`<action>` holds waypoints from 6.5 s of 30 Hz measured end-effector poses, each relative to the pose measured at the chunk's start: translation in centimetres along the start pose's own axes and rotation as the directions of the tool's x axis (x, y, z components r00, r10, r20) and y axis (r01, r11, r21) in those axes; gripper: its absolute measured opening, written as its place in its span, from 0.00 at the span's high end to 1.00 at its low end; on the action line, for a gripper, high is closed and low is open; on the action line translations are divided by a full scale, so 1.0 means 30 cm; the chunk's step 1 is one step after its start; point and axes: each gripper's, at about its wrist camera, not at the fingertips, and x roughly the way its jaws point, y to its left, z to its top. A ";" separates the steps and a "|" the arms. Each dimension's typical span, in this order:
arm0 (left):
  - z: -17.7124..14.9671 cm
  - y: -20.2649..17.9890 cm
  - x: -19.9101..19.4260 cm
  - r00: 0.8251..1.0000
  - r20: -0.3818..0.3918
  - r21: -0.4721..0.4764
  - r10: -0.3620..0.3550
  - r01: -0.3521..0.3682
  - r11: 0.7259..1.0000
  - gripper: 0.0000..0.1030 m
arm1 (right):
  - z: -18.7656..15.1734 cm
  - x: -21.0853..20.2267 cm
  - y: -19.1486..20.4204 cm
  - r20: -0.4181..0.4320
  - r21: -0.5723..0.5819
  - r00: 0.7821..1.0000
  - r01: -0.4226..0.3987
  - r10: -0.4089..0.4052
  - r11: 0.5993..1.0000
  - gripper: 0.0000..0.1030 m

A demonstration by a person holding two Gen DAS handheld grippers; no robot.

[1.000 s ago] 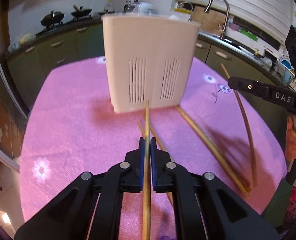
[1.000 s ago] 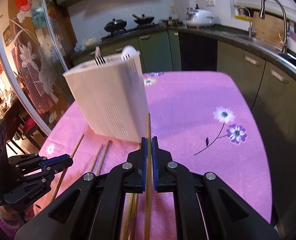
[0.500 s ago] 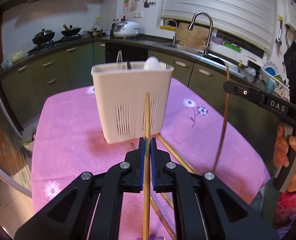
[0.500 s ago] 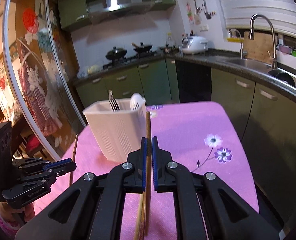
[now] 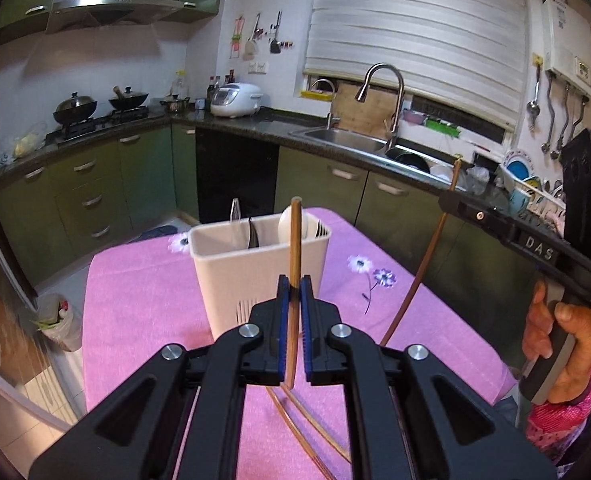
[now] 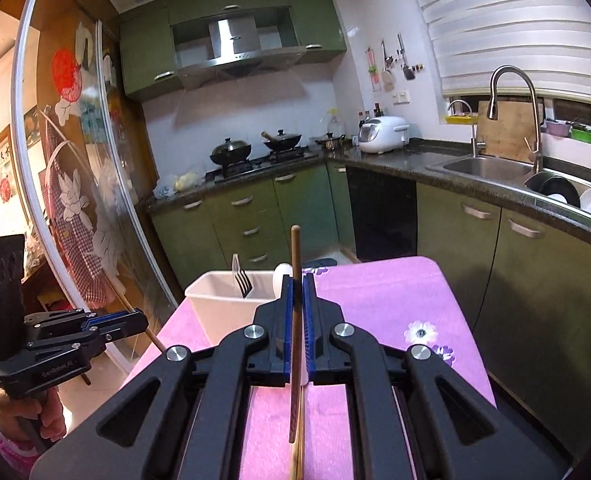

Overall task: Organize utensils
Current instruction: 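Lift the chopsticks and carry them over the holder with both tools, then lower the chopstick into the holder and open the left tool while the right tool grasps another chopstick, then lift the chopstick with the right tool while the left tool moves back over the table, then lower the left tool onto a wooden chopstick and close on it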

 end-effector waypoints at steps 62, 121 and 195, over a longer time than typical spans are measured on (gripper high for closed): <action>0.386 0.171 0.164 0.998 0.049 -0.012 0.049 -0.049 0.999 0.95 | 0.236 0.469 0.142 0.018 -0.073 1.000 -0.004 0.006 0.997 0.94; 0.095 0.131 0.356 0.981 -0.164 0.044 0.099 -0.093 0.995 0.71 | -0.546 0.416 -0.123 -0.556 -0.112 0.827 0.017 -0.077 0.994 0.66; -0.410 0.015 0.426 0.911 -0.367 -0.044 0.191 -0.222 0.974 0.94 | -0.447 0.324 -0.196 -0.414 -0.087 0.904 0.078 -0.107 0.993 0.94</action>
